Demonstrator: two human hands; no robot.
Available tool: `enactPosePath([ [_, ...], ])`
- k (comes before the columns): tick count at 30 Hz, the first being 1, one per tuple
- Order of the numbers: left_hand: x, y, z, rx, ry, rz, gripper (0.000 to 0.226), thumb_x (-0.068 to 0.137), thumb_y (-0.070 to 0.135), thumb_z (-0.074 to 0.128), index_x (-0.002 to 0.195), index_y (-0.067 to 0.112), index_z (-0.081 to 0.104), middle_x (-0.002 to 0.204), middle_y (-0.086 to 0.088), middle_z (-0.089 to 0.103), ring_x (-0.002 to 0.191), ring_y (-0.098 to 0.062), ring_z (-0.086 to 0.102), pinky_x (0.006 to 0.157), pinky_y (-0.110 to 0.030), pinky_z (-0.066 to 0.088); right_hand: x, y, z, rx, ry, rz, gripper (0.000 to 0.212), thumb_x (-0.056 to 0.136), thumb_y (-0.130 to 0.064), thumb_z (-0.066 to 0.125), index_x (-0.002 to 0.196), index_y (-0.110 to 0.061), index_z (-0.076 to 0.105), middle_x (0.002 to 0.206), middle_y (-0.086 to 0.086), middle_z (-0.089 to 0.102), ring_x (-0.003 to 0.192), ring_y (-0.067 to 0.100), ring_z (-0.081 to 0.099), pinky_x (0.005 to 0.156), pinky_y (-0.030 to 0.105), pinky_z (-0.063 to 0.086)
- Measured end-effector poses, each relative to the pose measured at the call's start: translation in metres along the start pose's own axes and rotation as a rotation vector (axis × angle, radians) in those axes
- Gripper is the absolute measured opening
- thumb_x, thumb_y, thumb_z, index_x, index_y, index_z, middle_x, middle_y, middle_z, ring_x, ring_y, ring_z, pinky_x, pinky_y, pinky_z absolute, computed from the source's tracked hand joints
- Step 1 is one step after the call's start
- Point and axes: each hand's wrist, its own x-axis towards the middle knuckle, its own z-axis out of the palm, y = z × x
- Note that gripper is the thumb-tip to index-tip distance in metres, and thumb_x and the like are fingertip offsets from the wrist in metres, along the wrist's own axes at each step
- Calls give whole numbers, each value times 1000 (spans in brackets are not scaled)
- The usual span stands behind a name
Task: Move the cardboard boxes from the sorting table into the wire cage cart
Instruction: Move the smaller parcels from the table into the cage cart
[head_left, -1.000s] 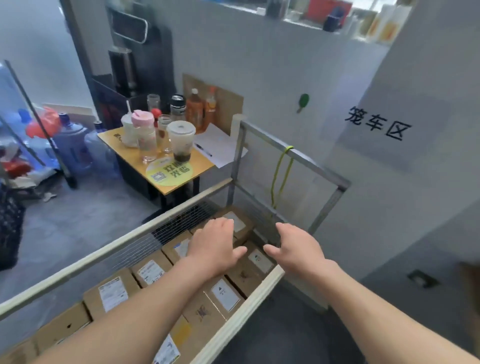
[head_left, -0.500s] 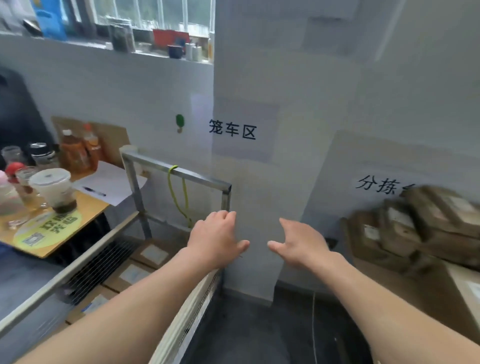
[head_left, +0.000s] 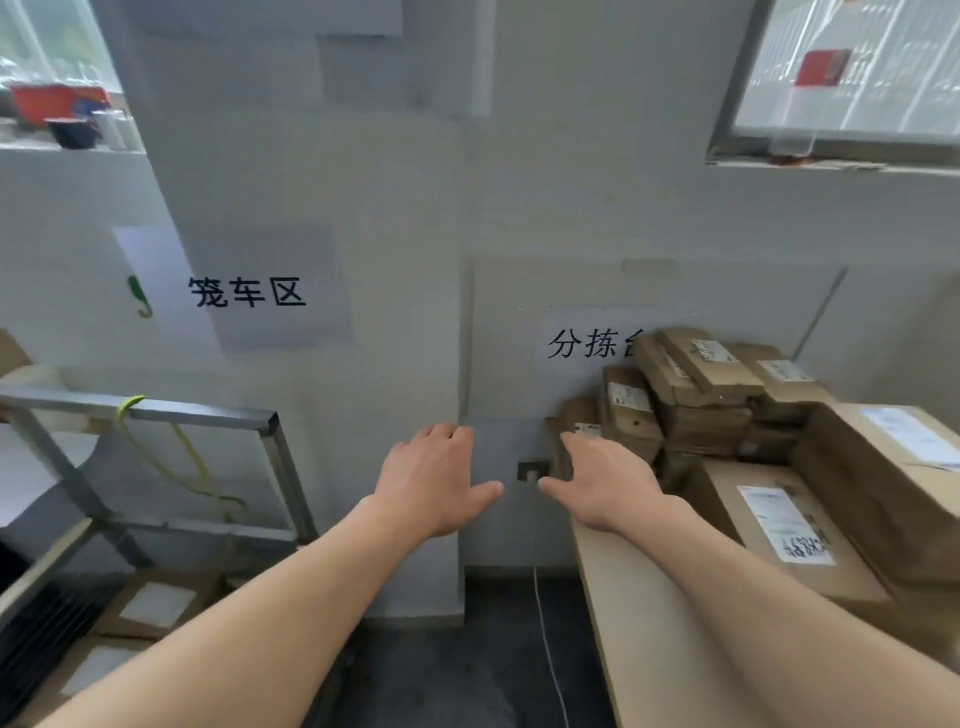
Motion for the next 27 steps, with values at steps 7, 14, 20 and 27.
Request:
enactPosePath([
  [7, 51, 71, 32, -21, -92, 170, 78, 86, 69, 54, 144, 18, 41, 147, -3, 47, 134, -24, 45, 103, -44, 44, -11, 88, 4, 32, 22, 175, 59, 88, -61, 61, 133, -23, 52, 129, 0, 61, 116, 24, 59, 85, 37, 46],
  [14, 102, 142, 72, -62, -159, 399, 77, 86, 70, 53, 144, 20, 40, 144, -2, 49, 131, -23, 47, 99, -44, 45, -27, 171, 11, 16, -12, 459, 53, 87, -62, 59, 124, -24, 54, 128, 1, 62, 119, 24, 57, 83, 36, 45],
  [20, 141, 190, 98, -120, -184, 534, 78, 86, 69, 55, 146, 21, 40, 146, -1, 48, 134, -23, 45, 103, -44, 44, -32, 224, 13, -8, -33, 683, 56, 86, -65, 56, 125, -25, 55, 124, -2, 63, 110, 20, 58, 78, 34, 49],
  [27, 168, 226, 134, -87, -297, 639, 76, 86, 69, 55, 143, 22, 43, 144, -1, 49, 132, -23, 46, 102, -44, 45, -41, 254, 27, 54, -43, 840, 41, 84, -57, 57, 112, -27, 58, 111, -3, 66, 100, 21, 61, 73, 33, 49],
])
